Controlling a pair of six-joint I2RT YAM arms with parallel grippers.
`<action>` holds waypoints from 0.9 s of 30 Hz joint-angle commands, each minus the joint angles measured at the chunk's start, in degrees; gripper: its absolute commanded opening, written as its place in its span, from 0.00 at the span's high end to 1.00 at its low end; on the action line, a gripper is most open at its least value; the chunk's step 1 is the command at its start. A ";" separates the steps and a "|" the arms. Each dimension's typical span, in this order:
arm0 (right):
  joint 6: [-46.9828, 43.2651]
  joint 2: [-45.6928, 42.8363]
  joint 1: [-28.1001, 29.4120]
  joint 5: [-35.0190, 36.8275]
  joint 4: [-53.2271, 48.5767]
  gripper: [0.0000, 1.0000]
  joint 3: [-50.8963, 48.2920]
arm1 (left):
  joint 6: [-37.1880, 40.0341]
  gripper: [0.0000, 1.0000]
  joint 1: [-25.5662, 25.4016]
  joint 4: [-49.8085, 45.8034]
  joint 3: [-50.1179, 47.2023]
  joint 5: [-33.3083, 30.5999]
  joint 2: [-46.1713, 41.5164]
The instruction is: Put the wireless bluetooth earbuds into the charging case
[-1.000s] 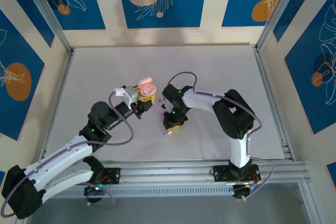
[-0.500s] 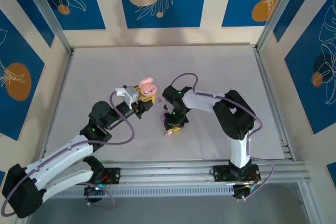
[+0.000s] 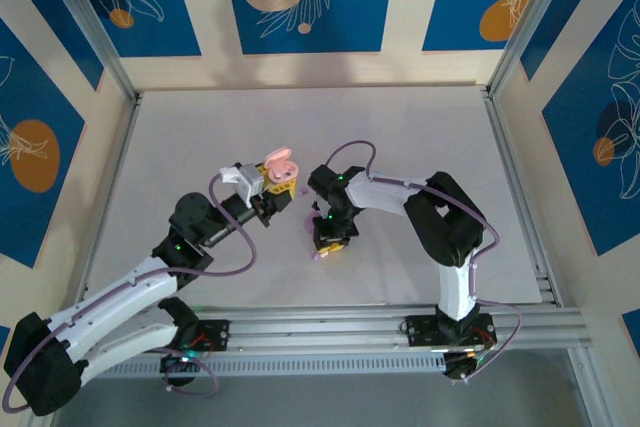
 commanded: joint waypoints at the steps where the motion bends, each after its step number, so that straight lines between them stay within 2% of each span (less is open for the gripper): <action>1: 1.04 2.23 0.92 0.43 -0.13 0.75 -0.55 | -0.51 0.76 -0.58 2.68 1.03 -0.33 -0.50; 9: 0.96 -3.97 -0.55 3.52 -0.72 0.80 -1.54 | -0.38 0.75 -0.57 2.64 0.46 -0.51 -0.24; 18: -0.75 -12.76 -3.67 5.81 -4.22 0.81 -1.59 | 0.58 0.75 -0.61 0.62 0.49 0.16 1.84; 23: -2.09 -20.57 -6.31 7.41 -8.04 0.81 1.08 | 1.93 0.76 -0.67 -1.46 0.54 1.81 3.38; 27: -3.44 -26.10 -8.05 7.72 -10.98 0.81 5.71 | 4.16 0.76 -0.74 -1.99 0.84 5.63 5.62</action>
